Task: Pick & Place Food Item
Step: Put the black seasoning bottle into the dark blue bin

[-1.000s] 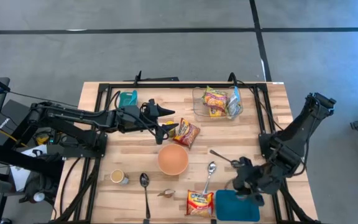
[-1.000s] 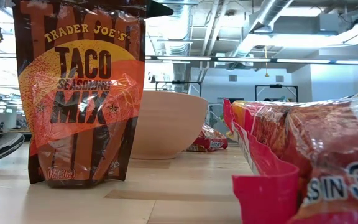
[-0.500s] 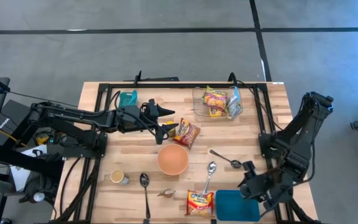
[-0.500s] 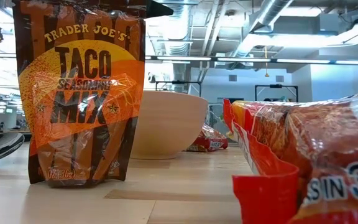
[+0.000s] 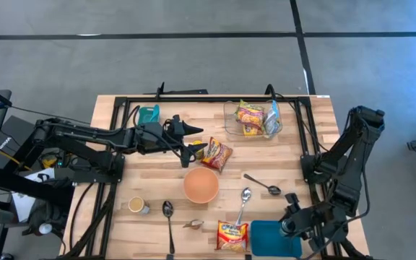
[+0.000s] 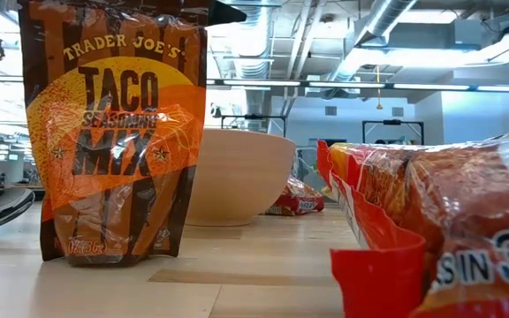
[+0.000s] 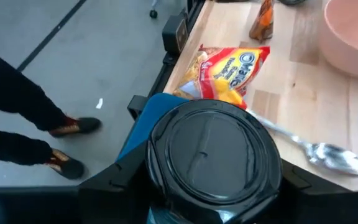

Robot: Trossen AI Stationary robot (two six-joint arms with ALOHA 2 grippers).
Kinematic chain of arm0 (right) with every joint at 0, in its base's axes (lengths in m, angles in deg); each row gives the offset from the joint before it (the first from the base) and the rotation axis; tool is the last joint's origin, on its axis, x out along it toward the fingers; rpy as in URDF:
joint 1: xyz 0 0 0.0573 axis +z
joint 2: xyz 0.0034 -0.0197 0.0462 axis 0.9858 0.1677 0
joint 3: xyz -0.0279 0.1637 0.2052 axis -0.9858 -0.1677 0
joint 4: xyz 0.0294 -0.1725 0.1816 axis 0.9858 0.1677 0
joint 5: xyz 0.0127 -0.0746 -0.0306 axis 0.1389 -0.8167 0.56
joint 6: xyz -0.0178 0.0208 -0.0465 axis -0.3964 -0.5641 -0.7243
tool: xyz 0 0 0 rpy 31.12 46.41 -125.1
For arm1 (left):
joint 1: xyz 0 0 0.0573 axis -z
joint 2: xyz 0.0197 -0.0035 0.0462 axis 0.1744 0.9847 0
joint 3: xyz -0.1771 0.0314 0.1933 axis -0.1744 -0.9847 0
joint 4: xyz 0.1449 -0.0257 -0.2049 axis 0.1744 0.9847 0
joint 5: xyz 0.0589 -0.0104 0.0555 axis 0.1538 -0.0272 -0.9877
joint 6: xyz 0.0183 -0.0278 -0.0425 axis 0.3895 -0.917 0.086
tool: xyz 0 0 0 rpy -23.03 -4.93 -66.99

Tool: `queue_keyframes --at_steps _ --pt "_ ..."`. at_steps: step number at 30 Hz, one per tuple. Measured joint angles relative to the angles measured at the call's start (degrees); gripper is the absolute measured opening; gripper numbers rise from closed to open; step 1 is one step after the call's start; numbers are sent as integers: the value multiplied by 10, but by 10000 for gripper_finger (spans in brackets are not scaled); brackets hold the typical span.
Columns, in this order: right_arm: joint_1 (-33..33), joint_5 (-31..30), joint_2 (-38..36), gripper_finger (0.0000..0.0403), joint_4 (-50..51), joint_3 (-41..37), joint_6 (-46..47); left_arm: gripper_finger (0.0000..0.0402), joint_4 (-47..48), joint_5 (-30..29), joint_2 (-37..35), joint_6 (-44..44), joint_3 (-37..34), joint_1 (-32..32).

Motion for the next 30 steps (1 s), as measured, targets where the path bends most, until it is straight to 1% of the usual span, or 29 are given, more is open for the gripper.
queue_keyframes --at_steps 3,6,8,15,19,24,30 --pt "15 -16 0 200 -20 -23 20 271 0 0 0 0 0 0" --pt "27 -41 0 193 -28 -42 38 271 0 0 0 0 0 0" --pt "32 -45 0 193 -30 -51 49 271 0 0 0 0 0 0" --pt "34 -47 0 201 -90 -93 61 271 0 0 0 0 0 0" --pt "34 -46 0 194 -116 -111 63 271 0 0 0 0 0 0" --pt "34 -42 2 193 -136 -130 63 271 0 0 0 0 0 0" --pt "34 -41 49 201 -154 -131 63 271 0 0 0 0 0 0"
